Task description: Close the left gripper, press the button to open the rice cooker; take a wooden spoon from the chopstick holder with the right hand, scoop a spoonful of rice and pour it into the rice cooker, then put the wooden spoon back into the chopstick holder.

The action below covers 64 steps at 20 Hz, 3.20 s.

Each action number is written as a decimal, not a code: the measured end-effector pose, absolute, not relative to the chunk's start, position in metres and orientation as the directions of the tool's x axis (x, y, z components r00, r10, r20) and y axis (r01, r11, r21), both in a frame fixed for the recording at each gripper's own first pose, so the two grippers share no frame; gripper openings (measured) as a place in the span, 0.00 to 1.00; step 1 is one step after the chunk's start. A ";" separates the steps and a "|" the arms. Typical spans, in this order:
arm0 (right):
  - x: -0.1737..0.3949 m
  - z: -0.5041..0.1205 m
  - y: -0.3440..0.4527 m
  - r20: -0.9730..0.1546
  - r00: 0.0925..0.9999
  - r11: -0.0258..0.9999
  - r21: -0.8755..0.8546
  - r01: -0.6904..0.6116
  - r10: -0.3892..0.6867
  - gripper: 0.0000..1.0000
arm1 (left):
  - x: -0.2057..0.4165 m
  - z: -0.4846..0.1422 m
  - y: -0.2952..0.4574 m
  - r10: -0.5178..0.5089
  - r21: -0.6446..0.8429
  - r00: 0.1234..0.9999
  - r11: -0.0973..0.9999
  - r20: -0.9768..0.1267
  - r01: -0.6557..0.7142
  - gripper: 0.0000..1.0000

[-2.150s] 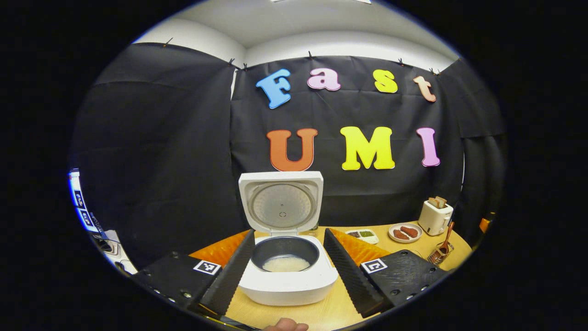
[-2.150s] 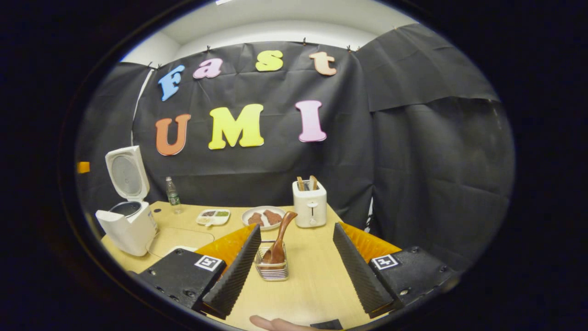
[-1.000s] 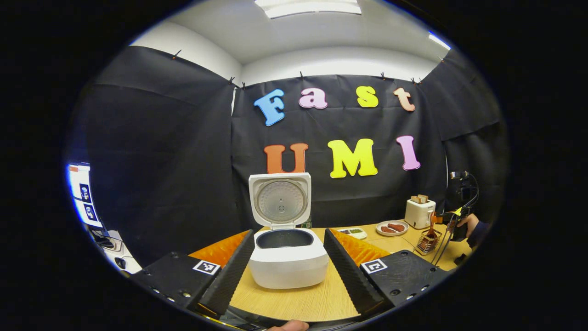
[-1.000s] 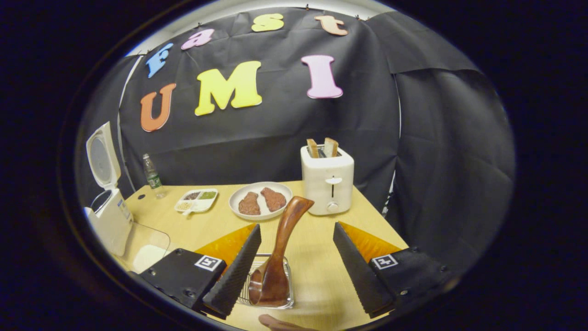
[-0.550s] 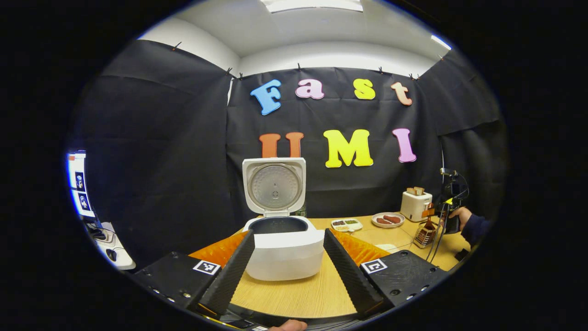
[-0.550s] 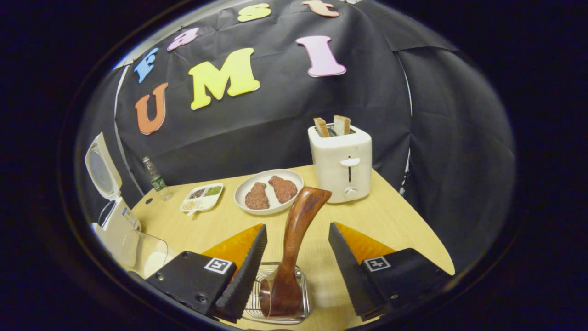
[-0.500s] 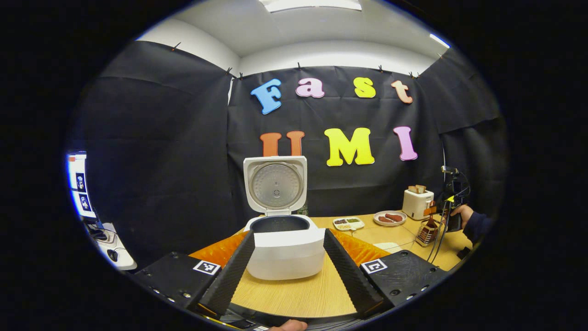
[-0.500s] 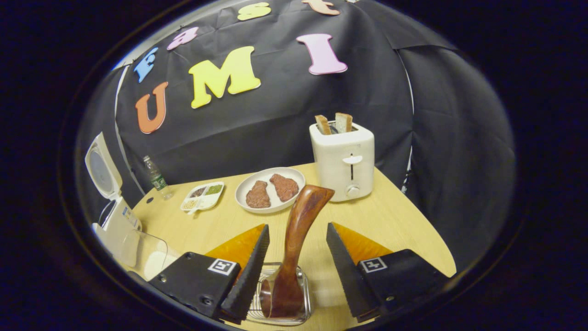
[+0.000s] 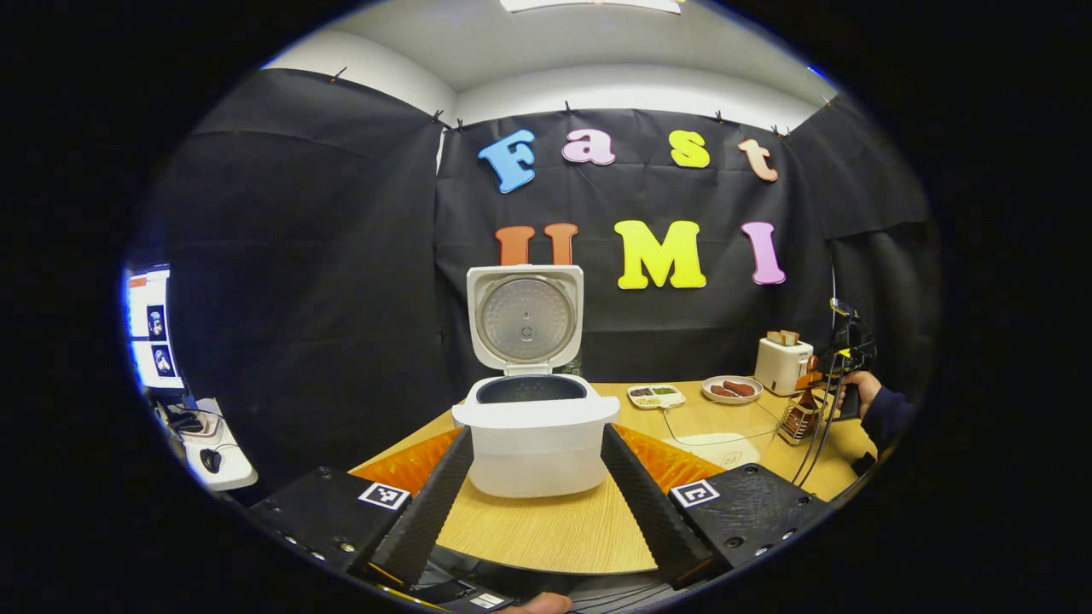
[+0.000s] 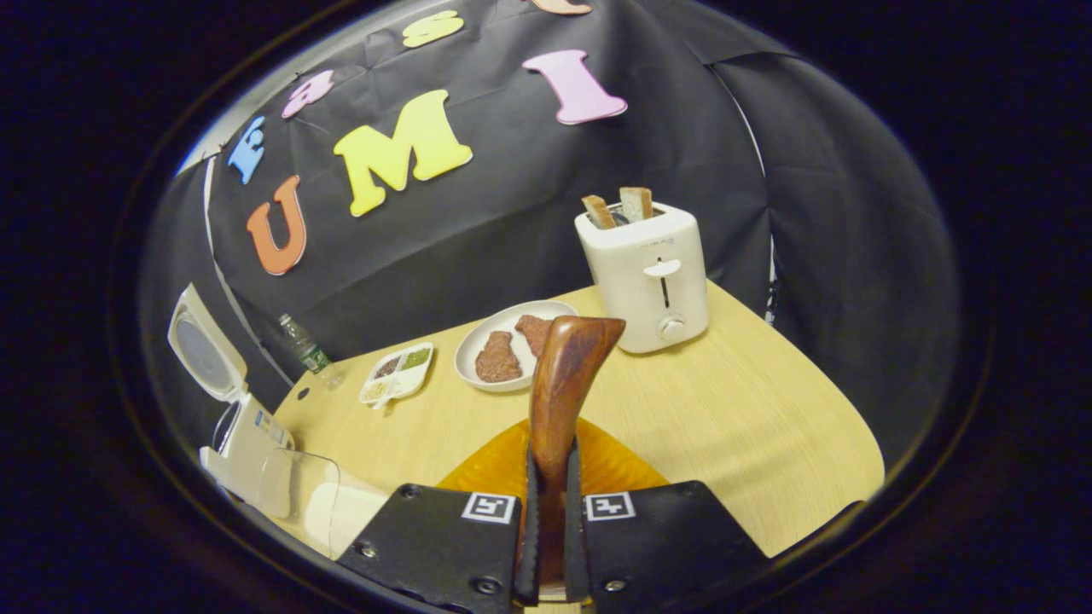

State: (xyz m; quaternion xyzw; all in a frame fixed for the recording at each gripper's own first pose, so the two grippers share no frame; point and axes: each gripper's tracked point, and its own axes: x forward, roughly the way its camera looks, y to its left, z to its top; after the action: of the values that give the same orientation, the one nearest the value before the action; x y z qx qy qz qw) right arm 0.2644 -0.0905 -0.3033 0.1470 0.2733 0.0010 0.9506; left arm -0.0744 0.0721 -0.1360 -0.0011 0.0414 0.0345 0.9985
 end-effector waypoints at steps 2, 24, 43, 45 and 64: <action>0.259 -0.291 -0.095 -0.502 0.863 0.957 0.275 0.096 0.058 0.16 | -0.081 -0.134 0.071 0.060 0.005 0.996 0.998 -0.073 -0.060 0.95; 0.195 -0.167 -0.006 -0.323 0.944 0.976 0.217 0.010 0.062 0.16 | -0.135 -0.119 0.107 0.088 -0.067 0.996 0.994 0.011 -0.087 0.96; 0.208 -0.246 0.128 -0.280 0.960 1.000 0.012 0.017 -0.013 0.12 | -0.139 -0.127 0.129 0.165 -0.069 0.986 0.984 0.027 -0.163 0.96; 0.209 -0.257 0.130 -0.285 0.958 1.000 -0.003 0.024 -0.023 0.12 | -0.139 -0.126 0.126 0.150 -0.069 0.988 0.987 0.031 -0.147 0.96; 0.183 -0.307 0.198 -0.440 0.880 0.971 0.221 -0.087 0.179 0.12 | -0.136 -0.135 0.092 0.050 -0.045 0.999 0.998 0.002 -0.050 0.96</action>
State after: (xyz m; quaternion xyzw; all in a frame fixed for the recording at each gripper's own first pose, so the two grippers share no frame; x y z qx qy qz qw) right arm 0.1834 0.1980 -0.3071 0.0978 0.2348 0.0688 0.9647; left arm -0.1364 0.0925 -0.1353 -0.0226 -0.0015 0.0251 0.9994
